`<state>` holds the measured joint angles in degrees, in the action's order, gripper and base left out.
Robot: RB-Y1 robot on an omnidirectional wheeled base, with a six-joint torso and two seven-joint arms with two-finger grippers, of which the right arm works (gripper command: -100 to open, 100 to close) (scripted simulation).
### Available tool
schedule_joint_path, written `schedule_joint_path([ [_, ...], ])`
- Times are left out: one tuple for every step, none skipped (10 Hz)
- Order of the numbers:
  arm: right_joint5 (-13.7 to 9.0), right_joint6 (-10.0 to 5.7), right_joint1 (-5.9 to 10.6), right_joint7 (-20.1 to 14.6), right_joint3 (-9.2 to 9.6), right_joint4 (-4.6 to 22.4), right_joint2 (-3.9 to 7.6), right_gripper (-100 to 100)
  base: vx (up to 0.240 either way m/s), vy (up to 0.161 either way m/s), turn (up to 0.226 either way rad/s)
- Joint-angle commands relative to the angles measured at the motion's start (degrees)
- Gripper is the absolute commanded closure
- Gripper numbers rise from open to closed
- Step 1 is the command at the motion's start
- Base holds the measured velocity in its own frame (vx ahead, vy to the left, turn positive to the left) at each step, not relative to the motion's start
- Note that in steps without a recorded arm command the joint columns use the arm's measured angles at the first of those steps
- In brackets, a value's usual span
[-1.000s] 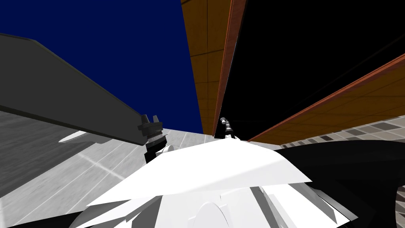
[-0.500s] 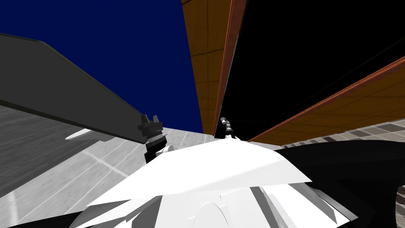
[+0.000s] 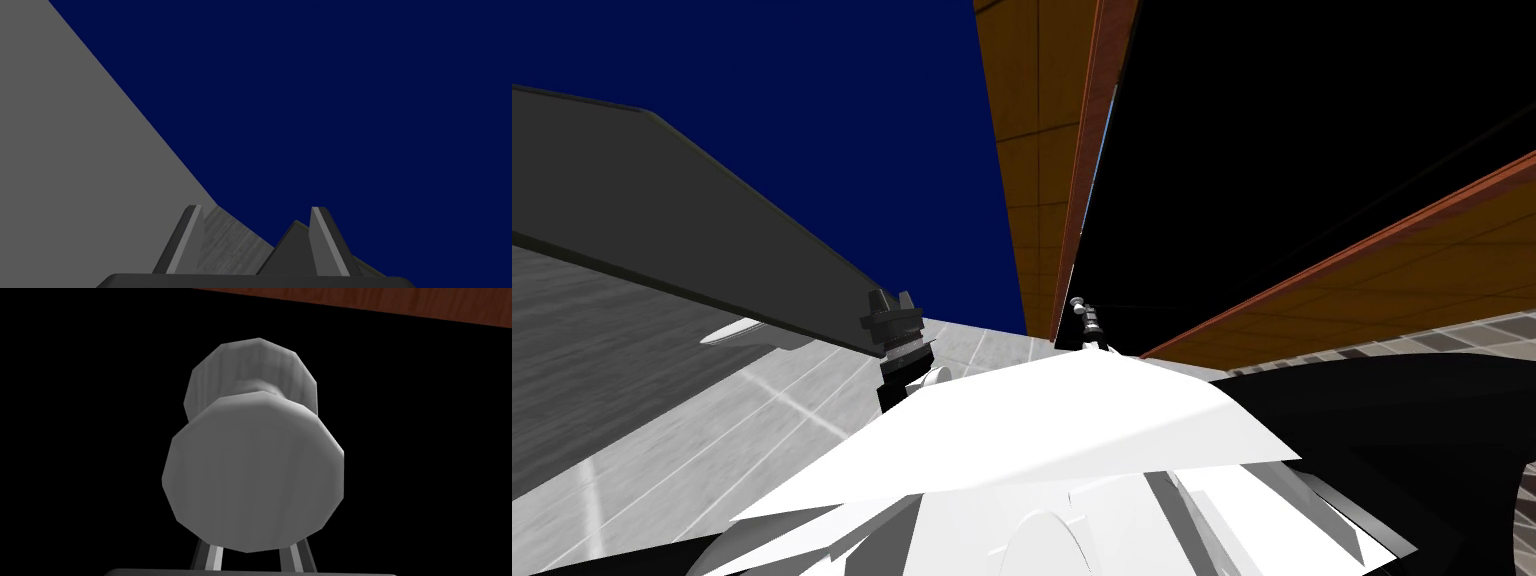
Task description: Pull the door open
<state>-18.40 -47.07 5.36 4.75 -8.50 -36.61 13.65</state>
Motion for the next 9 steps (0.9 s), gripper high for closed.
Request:
schedule_joint_path([
  [0.19,-1.40,2.04,-2.70,1.28,2.07,-0.73,100,-0.035,-0.008,0.036],
  [-0.34,-1.40,1.87,-4.45,1.55,1.95,-0.62,100,-0.030,-0.008,0.021],
  [-0.34,-1.40,1.87,-5.04,1.55,1.95,-0.62,100,-0.025,-0.006,0.050],
  [-0.34,-1.40,1.87,-5.04,1.55,2.26,-0.62,100,-0.013,-0.001,0.005],
  [-0.34,-1.40,1.87,-5.04,1.55,1.95,-0.62,100,-0.003,-0.003,-0.015],
  [-0.91,-1.39,1.69,-7.39,1.84,1.82,-0.51,100,-0.020,-0.010,0.069],
  [-0.91,-1.39,1.69,-7.39,1.84,1.82,-0.51,100,-0.032,-0.013,0.036],
  [-0.91,-1.39,1.69,-7.39,1.84,1.82,-0.51,100,-0.011,0.002,-0.024],
  [-1.48,-1.38,1.50,-9.64,2.13,1.68,-0.40,100,-0.022,-0.001,0.063],
])
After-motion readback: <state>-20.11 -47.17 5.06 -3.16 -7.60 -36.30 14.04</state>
